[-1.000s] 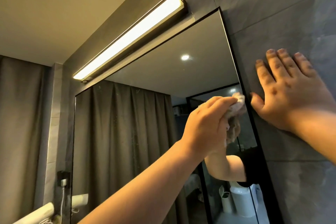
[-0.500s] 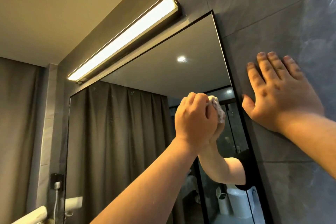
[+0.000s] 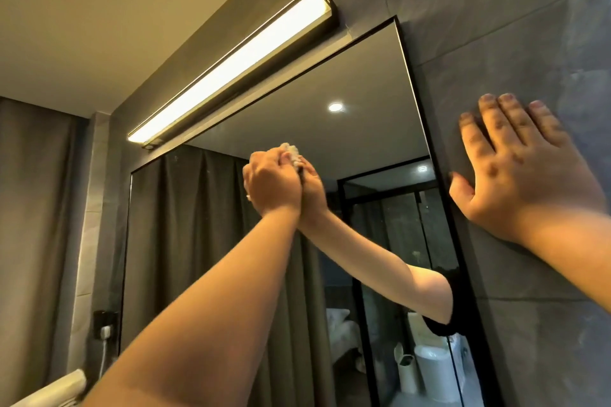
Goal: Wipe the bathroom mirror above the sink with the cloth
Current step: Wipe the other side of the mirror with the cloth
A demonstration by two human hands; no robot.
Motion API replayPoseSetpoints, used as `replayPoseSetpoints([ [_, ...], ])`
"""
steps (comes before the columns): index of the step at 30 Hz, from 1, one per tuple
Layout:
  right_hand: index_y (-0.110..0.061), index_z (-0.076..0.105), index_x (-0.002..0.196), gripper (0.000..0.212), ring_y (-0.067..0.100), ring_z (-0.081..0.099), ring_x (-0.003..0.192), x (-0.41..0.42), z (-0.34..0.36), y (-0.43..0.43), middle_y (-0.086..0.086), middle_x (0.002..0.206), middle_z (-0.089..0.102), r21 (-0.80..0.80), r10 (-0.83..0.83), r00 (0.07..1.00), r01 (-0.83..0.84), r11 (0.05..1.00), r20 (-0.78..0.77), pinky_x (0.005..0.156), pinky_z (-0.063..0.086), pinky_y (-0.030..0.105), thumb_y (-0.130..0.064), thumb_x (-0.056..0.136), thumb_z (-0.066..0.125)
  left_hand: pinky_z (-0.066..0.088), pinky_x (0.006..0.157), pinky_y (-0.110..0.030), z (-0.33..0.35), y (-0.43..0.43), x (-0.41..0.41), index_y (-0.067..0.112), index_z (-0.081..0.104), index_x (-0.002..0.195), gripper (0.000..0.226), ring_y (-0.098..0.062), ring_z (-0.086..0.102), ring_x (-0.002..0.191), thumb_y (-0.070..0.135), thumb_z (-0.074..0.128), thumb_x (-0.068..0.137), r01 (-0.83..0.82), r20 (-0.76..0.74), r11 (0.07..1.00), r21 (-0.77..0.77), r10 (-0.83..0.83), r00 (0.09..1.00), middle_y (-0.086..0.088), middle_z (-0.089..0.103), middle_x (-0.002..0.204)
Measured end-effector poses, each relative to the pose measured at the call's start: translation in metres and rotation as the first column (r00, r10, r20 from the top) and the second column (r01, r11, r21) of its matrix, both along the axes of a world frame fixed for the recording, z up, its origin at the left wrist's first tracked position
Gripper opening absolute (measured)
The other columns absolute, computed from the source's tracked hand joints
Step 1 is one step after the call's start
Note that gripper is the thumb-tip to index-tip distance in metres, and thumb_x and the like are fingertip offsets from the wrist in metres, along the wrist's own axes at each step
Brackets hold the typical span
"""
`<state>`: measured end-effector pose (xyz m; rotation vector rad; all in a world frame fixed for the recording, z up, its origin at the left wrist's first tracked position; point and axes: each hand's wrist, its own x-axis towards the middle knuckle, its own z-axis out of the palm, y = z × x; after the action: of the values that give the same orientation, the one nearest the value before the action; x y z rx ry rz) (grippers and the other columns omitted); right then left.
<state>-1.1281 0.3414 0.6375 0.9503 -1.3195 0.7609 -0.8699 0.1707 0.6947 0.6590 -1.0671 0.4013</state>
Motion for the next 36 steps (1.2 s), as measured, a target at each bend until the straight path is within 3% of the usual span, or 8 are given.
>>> replayPoseSetpoints([
  [5,0.003,0.039,0.146,0.082,0.045,0.028,0.144,-0.001,-0.001,-0.001,0.031,0.153,0.032,-0.01,0.03,1.0,-0.03,0.999,0.004,0.119,0.017,0.056,-0.05,0.083,0.035,0.041,0.103,-0.035,-0.037,-0.035,0.043,0.013,0.064,0.125,0.035,-0.026,0.054,0.118,0.029,0.052,0.096,0.041,-0.007,0.988,0.151,-0.041,0.999,-0.005,0.055,0.133],
  [9,0.002,0.04,0.146,0.081,0.045,0.028,0.143,-0.001,0.001,-0.001,0.031,0.153,0.032,-0.015,0.027,1.0,-0.027,1.0,-0.004,0.119,0.017,0.055,-0.05,0.083,0.036,0.046,0.087,-0.031,-0.037,-0.06,0.082,0.007,0.067,0.117,0.035,-0.031,0.061,0.11,0.031,0.051,0.096,0.155,-0.192,0.924,0.349,-0.091,0.977,-0.012,0.06,0.123],
  [15,0.002,0.039,0.146,0.082,0.043,0.025,0.144,-0.005,0.001,-0.005,0.03,0.154,0.029,-0.024,0.018,1.0,-0.019,1.0,-0.017,0.119,0.013,0.054,-0.05,0.083,0.039,0.04,0.087,-0.017,-0.014,-0.063,0.086,0.016,0.058,0.128,0.037,-0.019,0.06,0.112,0.033,0.049,0.097,0.36,-0.355,0.87,0.337,-0.237,0.904,-0.001,0.062,0.125],
  [17,0.002,0.039,0.146,0.082,0.043,0.026,0.144,-0.005,0.002,-0.006,0.03,0.154,0.03,-0.034,0.018,1.0,-0.019,0.999,-0.017,0.119,0.013,0.053,-0.05,0.082,0.04,0.04,0.096,-0.026,-0.001,-0.064,0.09,0.022,0.054,0.133,0.04,-0.021,0.057,0.116,0.038,0.041,0.098,0.322,-0.302,0.861,0.393,-0.21,0.93,-0.001,0.061,0.129],
  [20,0.002,0.039,0.146,0.082,0.044,0.026,0.143,-0.005,0.002,-0.006,0.03,0.153,0.031,-0.04,0.014,1.0,-0.015,0.999,-0.023,0.119,0.013,0.054,-0.05,0.082,0.04,0.037,0.086,-0.027,0.01,-0.053,0.081,0.023,0.049,0.137,0.042,-0.024,0.055,0.116,0.04,0.037,0.1,0.224,-0.216,0.871,0.438,-0.14,0.966,-0.002,0.059,0.126],
  [28,0.004,0.041,0.144,0.082,0.045,0.029,0.142,-0.002,0.001,-0.006,0.032,0.152,0.032,-0.064,0.052,0.998,-0.054,0.997,-0.028,0.118,0.014,0.054,-0.047,0.08,0.043,0.041,0.108,-0.037,-0.009,-0.022,0.042,0.022,0.055,0.134,0.044,-0.02,0.048,0.126,0.028,0.039,0.095,0.138,0.265,0.978,0.157,-0.176,0.948,0.0,0.051,0.14],
  [33,0.003,0.04,0.145,0.082,0.045,0.027,0.142,-0.002,0.001,-0.006,0.032,0.153,0.031,-0.049,0.054,0.998,-0.055,0.997,-0.013,0.119,0.013,0.054,-0.047,0.08,0.042,0.053,0.084,-0.033,-0.055,0.006,0.026,0.029,0.062,0.127,0.04,-0.023,0.057,0.108,0.027,0.047,0.089,-0.089,0.373,0.996,-0.025,0.092,0.923,0.001,0.06,0.12],
  [36,0.003,0.04,0.145,0.082,0.044,0.027,0.143,-0.001,0.001,-0.005,0.031,0.153,0.031,-0.042,0.057,0.998,-0.058,0.997,-0.009,0.119,0.014,0.054,-0.047,0.08,0.042,0.048,0.081,-0.02,-0.075,0.024,0.011,0.018,0.07,0.116,0.029,-0.015,0.057,0.095,0.02,0.059,0.089,-0.01,0.46,0.996,-0.092,0.052,0.887,-0.004,0.061,0.106],
])
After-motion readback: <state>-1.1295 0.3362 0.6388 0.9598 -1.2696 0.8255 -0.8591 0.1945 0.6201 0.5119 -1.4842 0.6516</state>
